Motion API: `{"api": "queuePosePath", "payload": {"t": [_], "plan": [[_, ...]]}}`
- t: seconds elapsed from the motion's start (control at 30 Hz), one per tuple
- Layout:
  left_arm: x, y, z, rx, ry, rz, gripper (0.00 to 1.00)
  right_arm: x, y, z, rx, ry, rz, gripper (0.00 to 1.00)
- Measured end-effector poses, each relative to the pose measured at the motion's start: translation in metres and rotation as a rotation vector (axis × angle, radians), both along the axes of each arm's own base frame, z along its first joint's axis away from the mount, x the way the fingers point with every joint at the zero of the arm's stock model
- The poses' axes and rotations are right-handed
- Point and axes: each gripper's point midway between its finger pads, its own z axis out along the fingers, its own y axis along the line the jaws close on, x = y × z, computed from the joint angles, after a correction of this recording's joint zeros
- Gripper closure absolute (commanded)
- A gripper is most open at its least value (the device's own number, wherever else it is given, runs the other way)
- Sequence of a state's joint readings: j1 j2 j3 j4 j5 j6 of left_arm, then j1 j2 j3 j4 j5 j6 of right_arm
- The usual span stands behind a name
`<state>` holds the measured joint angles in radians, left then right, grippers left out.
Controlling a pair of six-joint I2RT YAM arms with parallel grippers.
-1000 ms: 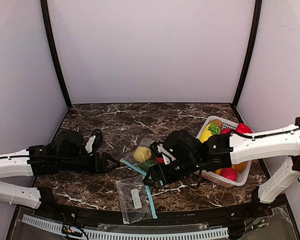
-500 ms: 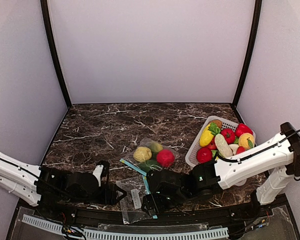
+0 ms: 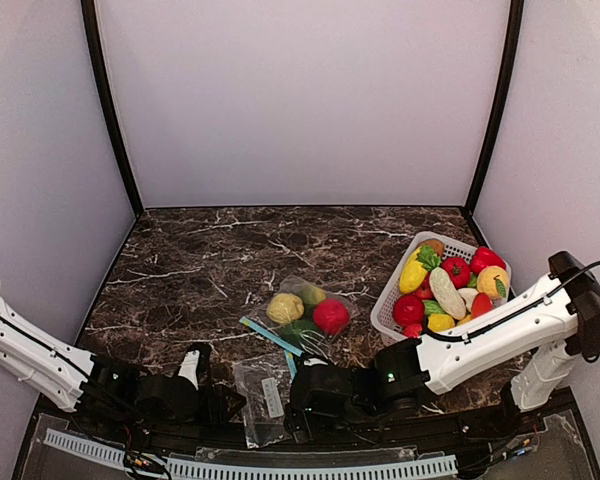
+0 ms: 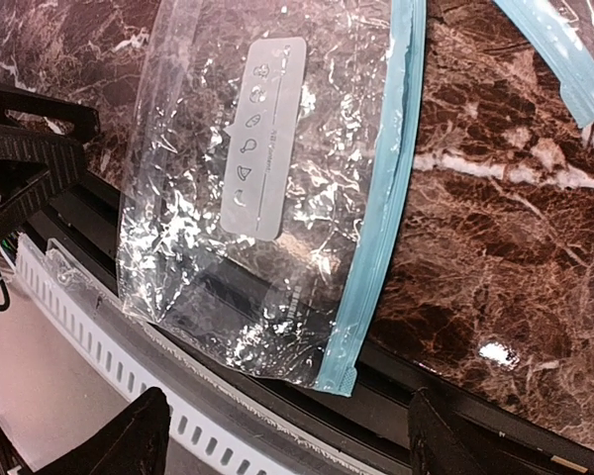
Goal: Place the food in the zip-top bag and seal the zipper
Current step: Pick up the zipper food storage bag at the corner of the board.
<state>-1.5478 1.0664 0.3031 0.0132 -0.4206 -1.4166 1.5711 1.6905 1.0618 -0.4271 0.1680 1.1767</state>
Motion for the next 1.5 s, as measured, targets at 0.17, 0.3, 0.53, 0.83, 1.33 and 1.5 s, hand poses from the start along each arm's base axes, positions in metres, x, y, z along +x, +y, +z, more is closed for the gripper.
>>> {"api": "queuePosePath", "payload": {"t": [0.17, 0.3, 0.53, 0.83, 1.33, 1.5], "plan": [[0.002, -0.011, 0.008, -0.083, 0.011, 0.026, 0.47, 0.004, 0.004, 0.007, 0.010, -0.020, -0.019, 0.20], [0.002, -0.016, 0.006, -0.103, 0.016, 0.029, 0.47, 0.007, 0.001, 0.006, 0.000, -0.032, -0.030, 0.20], [0.005, -0.020, -0.002, -0.107, 0.036, 0.044, 0.53, 0.012, -0.003, 0.021, 0.024, -0.055, -0.046, 0.20], [0.013, -0.024, -0.014, -0.105, 0.071, 0.063, 0.58, 0.015, -0.004, 0.028, 0.039, -0.068, -0.065, 0.20], [0.015, -0.026, -0.028, -0.111, 0.100, 0.085, 0.98, 0.020, -0.010, 0.034, 0.043, -0.091, -0.087, 0.21], [0.015, -0.025, -0.029, -0.121, 0.093, 0.077, 0.99, 0.022, -0.015, 0.045, 0.054, -0.103, -0.095, 0.20]]}}
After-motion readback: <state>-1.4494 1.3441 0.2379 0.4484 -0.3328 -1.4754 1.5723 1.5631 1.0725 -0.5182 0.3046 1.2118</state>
